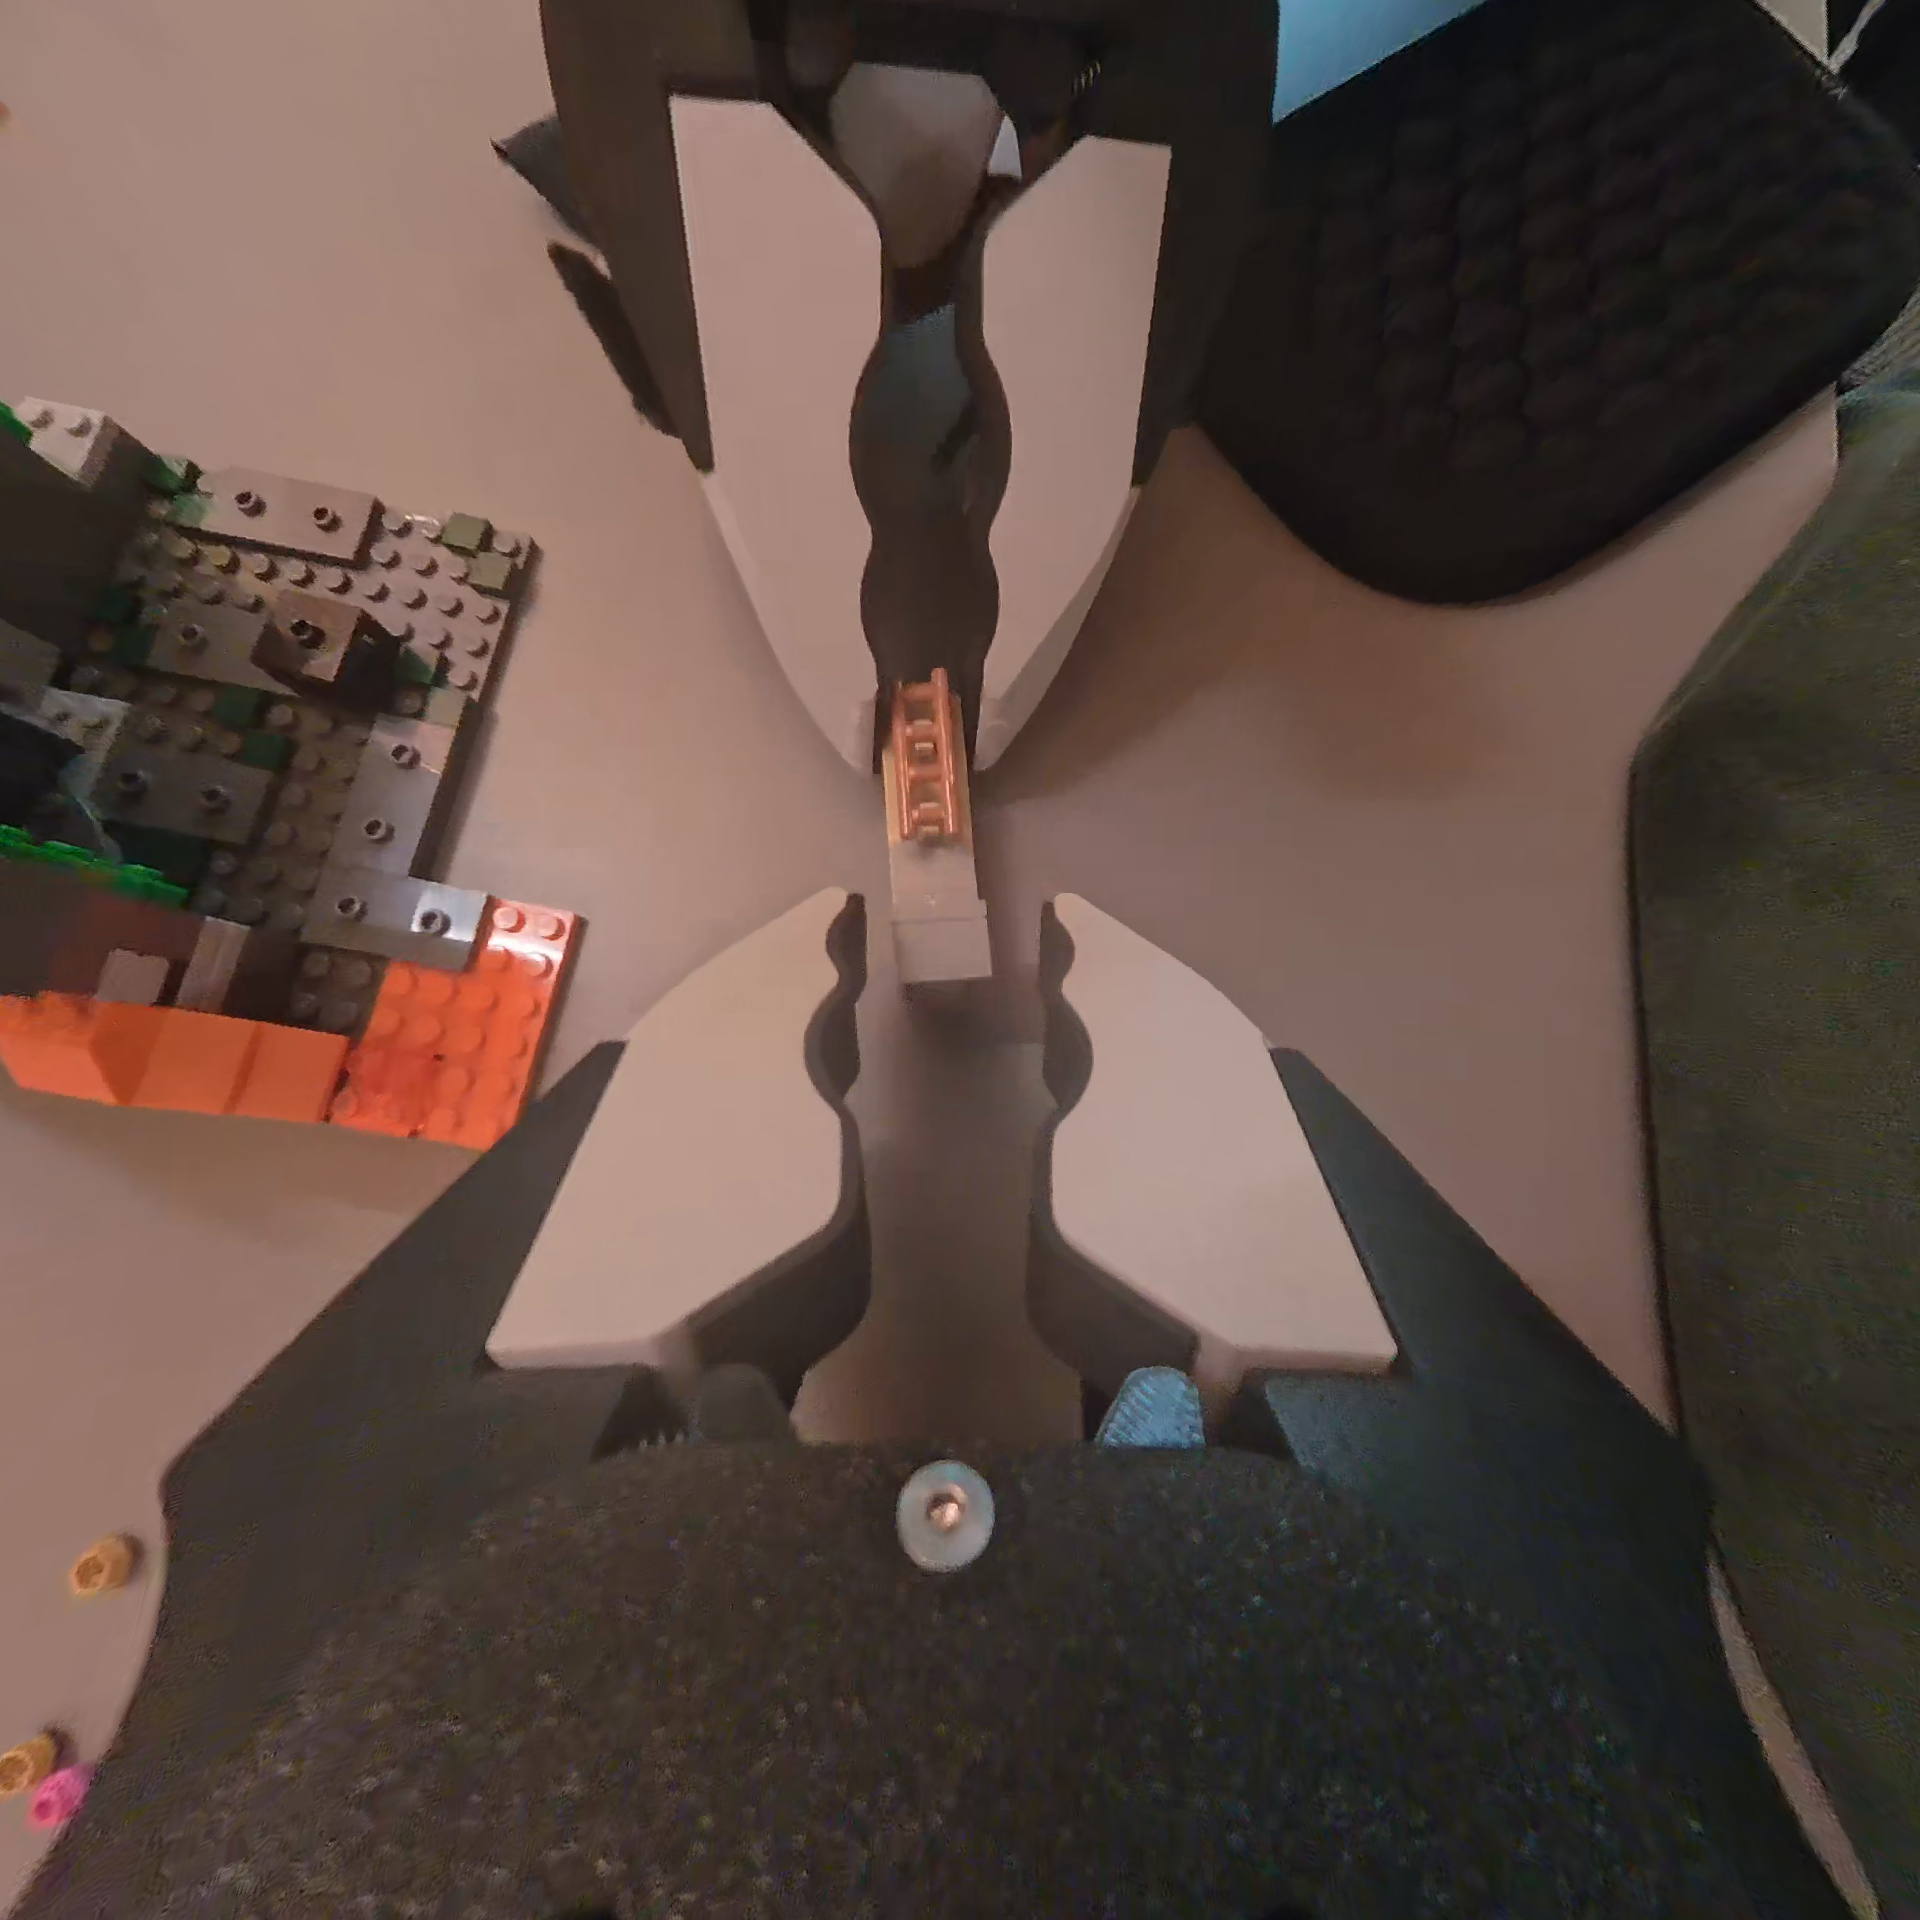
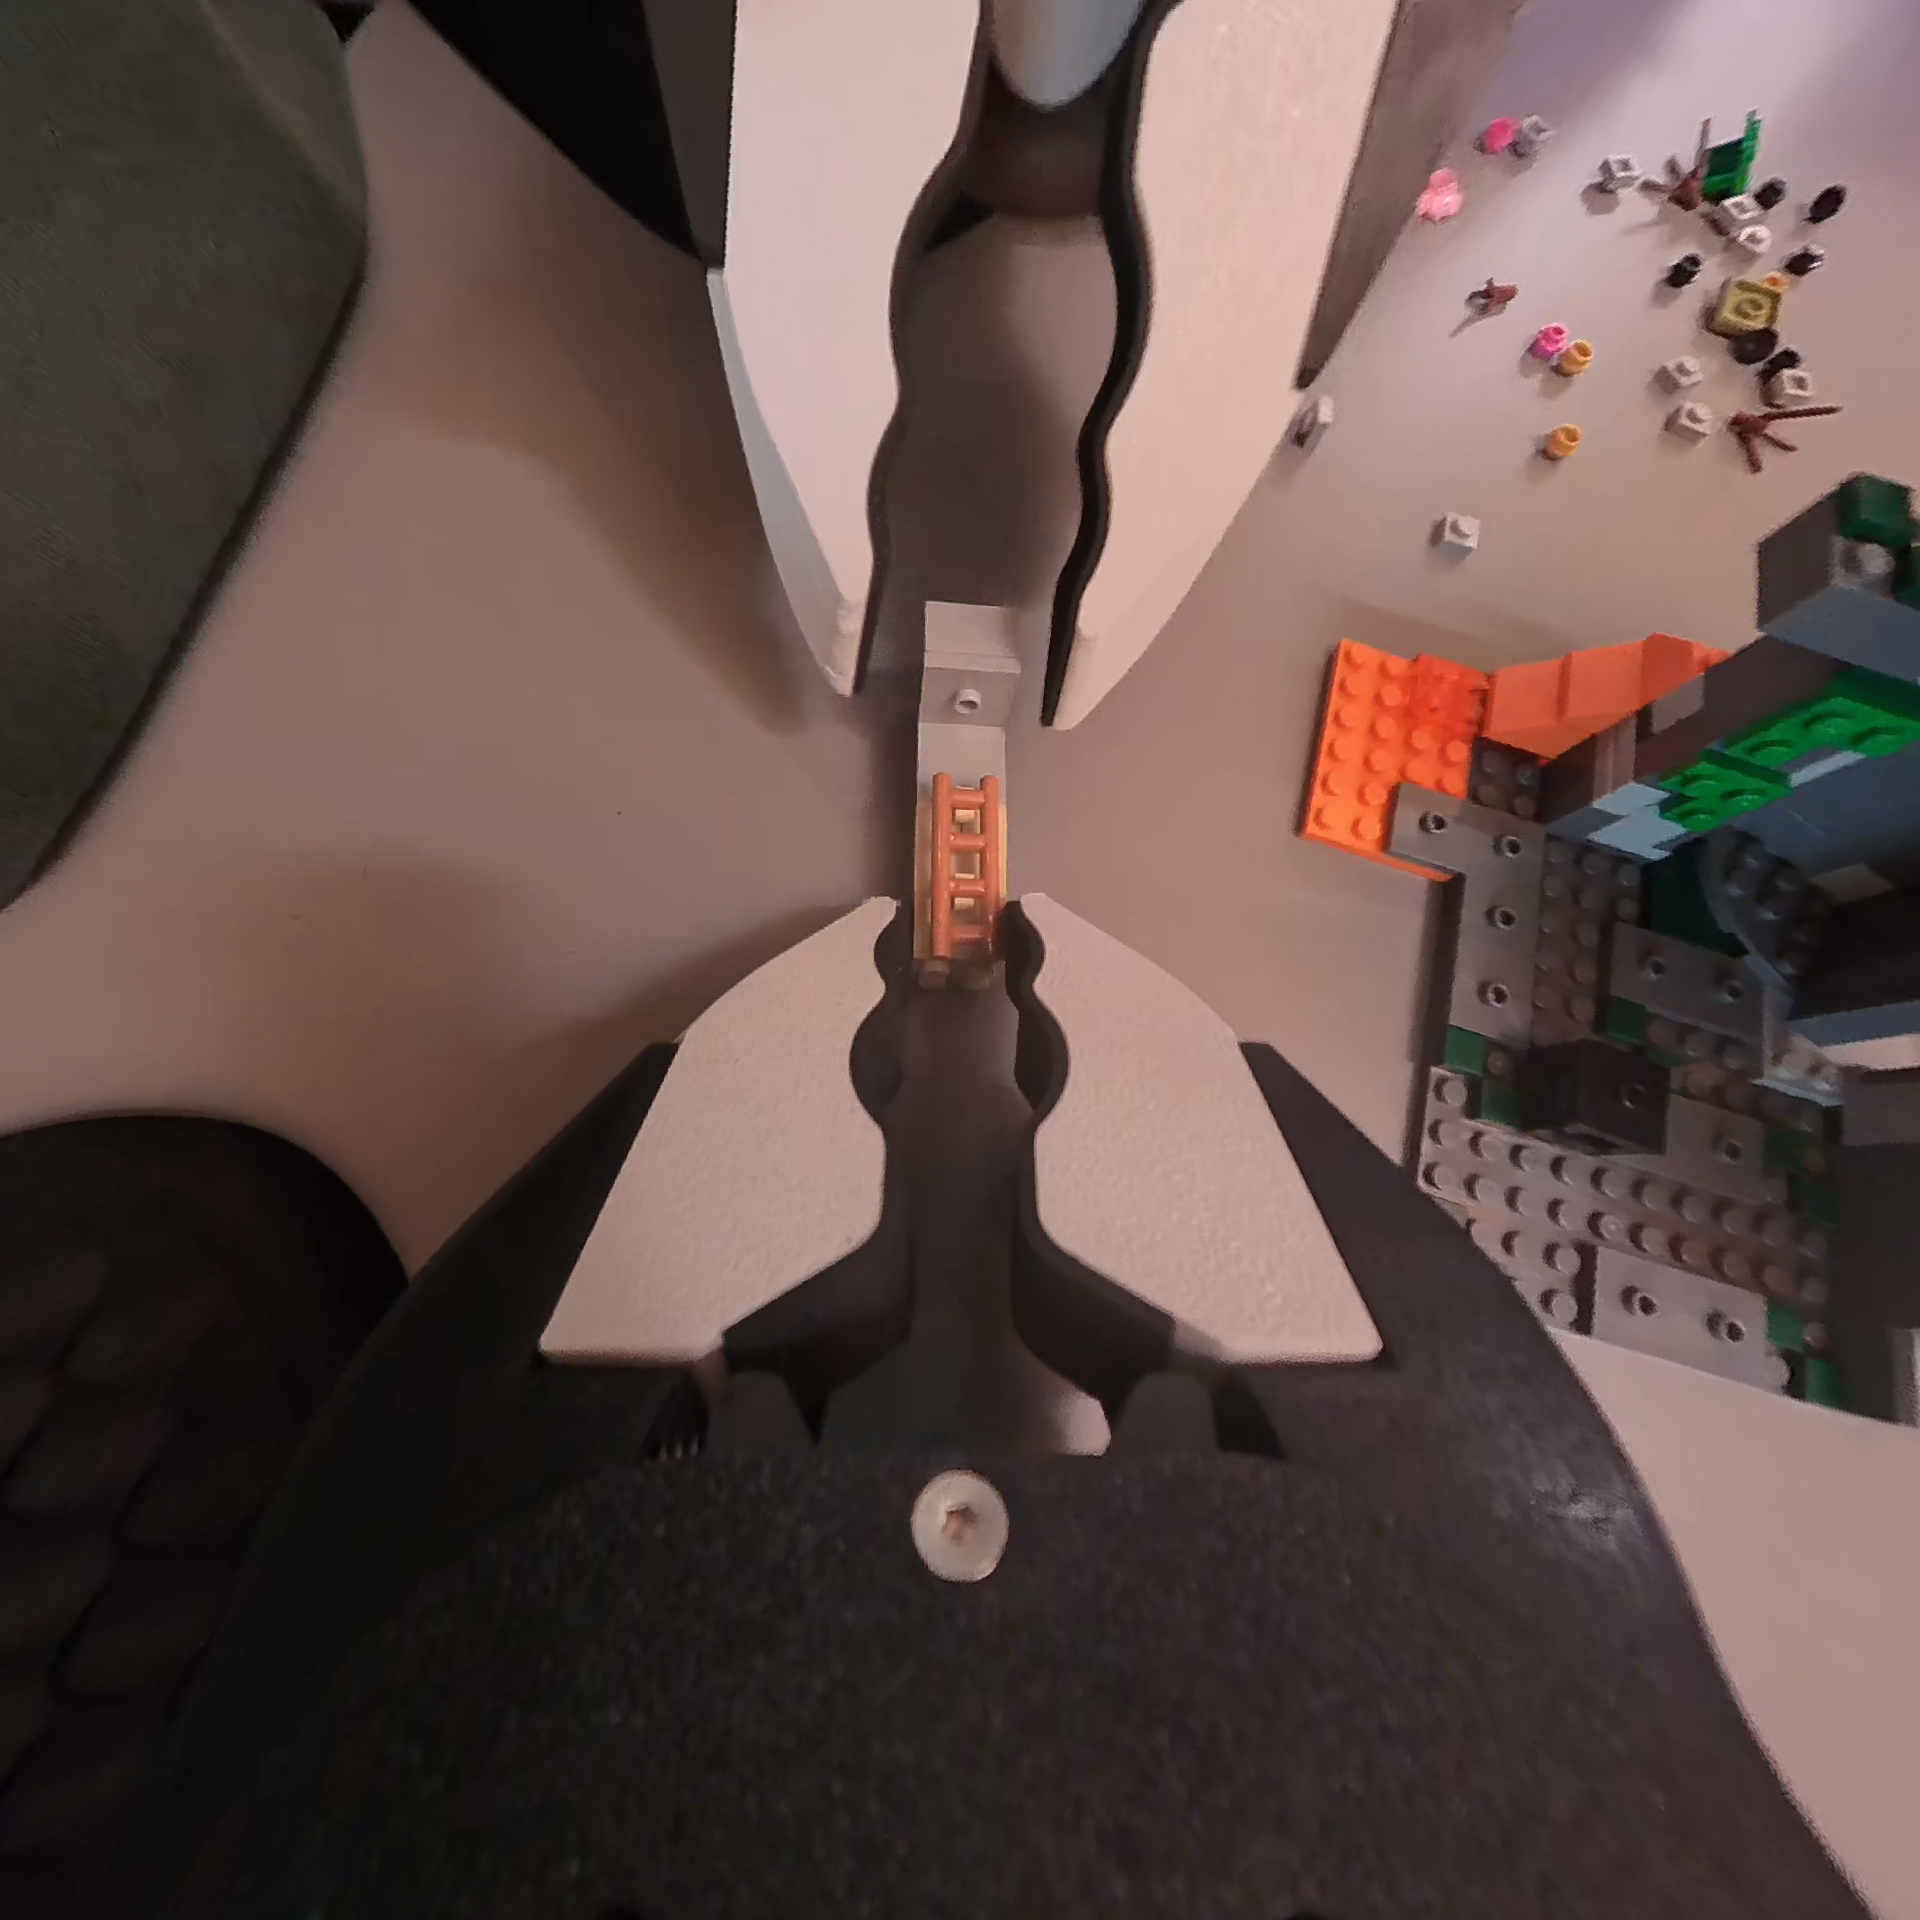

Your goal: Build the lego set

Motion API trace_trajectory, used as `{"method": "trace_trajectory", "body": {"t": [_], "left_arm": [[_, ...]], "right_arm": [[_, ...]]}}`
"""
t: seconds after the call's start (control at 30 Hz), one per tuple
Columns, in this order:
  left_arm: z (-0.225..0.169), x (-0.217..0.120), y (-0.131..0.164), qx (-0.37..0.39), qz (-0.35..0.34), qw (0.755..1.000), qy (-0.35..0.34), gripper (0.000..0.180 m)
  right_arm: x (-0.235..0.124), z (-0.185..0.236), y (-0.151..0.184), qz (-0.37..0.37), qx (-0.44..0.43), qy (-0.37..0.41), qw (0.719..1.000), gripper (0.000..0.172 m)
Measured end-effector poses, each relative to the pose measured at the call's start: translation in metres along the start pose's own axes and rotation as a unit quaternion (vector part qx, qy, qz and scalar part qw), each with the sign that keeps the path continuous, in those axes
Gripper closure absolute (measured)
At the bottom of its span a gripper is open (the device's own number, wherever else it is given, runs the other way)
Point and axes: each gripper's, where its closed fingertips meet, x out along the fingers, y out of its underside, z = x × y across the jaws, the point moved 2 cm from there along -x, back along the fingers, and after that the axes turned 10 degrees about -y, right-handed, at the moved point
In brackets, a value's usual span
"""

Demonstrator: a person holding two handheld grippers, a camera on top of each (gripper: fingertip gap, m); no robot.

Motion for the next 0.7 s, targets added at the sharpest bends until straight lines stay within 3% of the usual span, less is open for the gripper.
{"method": "trace_trajectory", "body": {"t": [0.23,0.53,0.7], "left_arm": [[-0.002,0.011,0.002,0.001,0.006,1.0,0.0,0.159],[-0.002,-0.009,-0.017,-0.008,-0.05,0.998,0.027,0.163],[-0.003,-0.031,-0.035,-0.012,-0.085,0.994,0.068,0.163]], "right_arm": [[-0.004,0.002,-0.004,-0.031,0.019,0.0,0.999,0.155],[-0.018,0.008,-0.023,-0.059,0.007,0.019,0.998,0.155],[-0.04,0.012,-0.044,-0.063,-0.056,0.083,0.993,0.136]]}}
